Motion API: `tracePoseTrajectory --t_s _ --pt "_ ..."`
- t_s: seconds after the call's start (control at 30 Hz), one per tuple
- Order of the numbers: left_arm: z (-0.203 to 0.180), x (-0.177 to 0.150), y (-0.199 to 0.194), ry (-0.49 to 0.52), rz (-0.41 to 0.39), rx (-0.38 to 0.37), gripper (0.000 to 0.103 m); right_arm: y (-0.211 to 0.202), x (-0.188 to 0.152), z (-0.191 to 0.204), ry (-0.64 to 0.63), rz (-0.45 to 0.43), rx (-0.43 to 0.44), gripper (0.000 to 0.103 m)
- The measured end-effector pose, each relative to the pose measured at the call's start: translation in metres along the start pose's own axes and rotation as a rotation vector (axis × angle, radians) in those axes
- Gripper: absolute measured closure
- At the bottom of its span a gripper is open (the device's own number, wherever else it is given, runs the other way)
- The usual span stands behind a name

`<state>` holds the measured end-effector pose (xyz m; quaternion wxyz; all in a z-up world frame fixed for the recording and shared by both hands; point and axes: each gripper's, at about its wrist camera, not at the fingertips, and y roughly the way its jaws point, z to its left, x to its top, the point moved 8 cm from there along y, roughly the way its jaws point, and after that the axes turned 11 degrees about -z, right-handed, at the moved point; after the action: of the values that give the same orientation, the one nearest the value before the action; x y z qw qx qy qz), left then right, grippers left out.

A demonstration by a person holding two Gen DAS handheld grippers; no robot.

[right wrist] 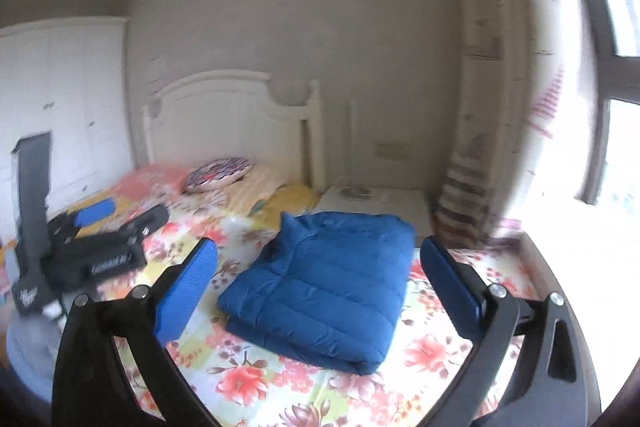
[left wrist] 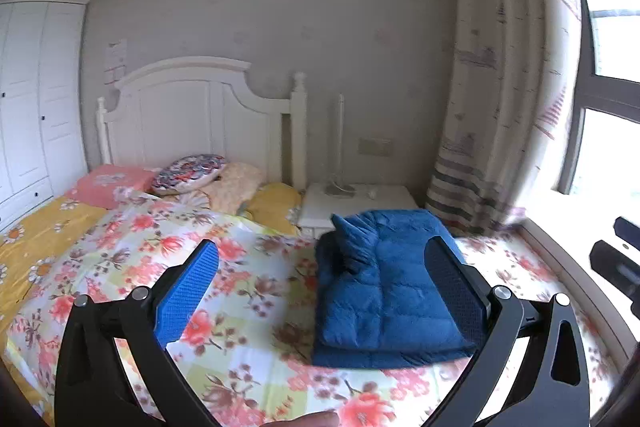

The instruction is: Fold large clothes

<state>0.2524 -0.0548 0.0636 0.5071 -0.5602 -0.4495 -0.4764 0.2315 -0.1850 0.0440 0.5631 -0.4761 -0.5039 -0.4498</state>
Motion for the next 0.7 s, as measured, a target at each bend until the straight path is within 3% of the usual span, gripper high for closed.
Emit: tracePoseTrajectory --t_s 0.3,0.7 --pt "-0.01 -0.04 0.01 0.035 0.114 0.003 0.004 0.002 -0.022 0.007 -0.034 0.056 -0.054 0.002" --pt "-0.006 -0.059 0.024 0.046 0.158 0.012 0.004 0.024 -0.051 -0.004 -0.041 0.137 -0.101 0.002"
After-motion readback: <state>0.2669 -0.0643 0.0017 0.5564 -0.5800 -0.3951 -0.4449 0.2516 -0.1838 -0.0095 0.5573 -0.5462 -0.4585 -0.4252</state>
